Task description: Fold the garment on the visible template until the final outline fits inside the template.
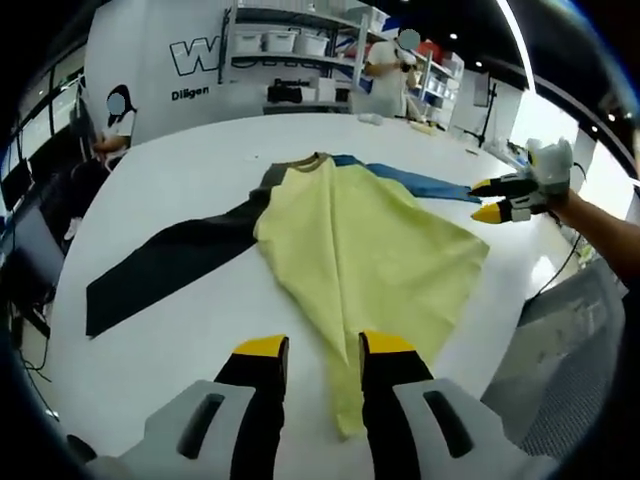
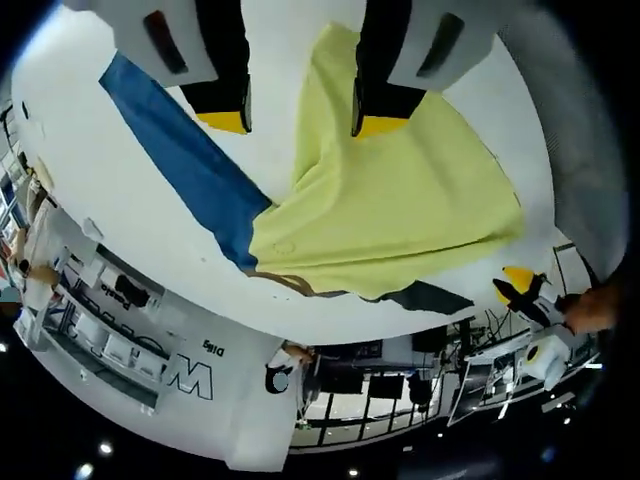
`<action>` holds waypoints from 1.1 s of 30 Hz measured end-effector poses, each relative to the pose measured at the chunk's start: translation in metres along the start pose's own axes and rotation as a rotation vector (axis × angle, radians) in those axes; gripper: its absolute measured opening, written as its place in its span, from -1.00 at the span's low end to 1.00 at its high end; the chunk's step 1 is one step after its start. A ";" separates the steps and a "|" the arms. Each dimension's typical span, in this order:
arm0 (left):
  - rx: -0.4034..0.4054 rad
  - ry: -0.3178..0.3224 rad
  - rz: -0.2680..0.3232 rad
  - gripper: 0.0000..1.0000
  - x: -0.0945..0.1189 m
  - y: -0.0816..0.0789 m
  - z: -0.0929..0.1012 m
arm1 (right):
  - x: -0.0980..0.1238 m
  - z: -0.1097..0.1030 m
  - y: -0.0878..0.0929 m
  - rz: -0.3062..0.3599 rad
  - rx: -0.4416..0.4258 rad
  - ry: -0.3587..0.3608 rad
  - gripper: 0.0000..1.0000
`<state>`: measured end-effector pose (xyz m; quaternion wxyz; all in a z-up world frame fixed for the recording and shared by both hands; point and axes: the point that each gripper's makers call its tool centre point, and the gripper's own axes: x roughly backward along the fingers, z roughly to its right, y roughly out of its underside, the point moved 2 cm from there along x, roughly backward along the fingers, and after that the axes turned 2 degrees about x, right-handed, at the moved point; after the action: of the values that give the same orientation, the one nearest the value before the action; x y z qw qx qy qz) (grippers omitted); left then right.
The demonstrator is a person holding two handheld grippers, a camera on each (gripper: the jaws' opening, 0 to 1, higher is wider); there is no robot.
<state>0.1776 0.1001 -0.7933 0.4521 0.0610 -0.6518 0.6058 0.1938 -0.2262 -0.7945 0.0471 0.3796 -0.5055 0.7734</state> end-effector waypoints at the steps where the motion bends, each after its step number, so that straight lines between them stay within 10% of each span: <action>1: 0.001 0.002 0.001 -0.46 0.000 0.000 0.000 | 0.002 0.000 0.003 -0.005 -0.005 0.003 -0.20; 8: 0.007 0.007 0.021 -0.37 0.000 -0.005 0.003 | 0.008 -0.015 0.032 -0.068 -0.106 -0.035 -0.07; 33: -0.008 0.013 0.039 -0.38 -0.006 -0.027 -0.007 | 0.001 -0.020 0.069 -0.198 -0.263 -0.037 -1.00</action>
<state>0.2014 0.0963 -0.7788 0.4447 0.0424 -0.6523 0.6123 0.1505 -0.2437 -0.8493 0.1631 0.4326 -0.5630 0.6851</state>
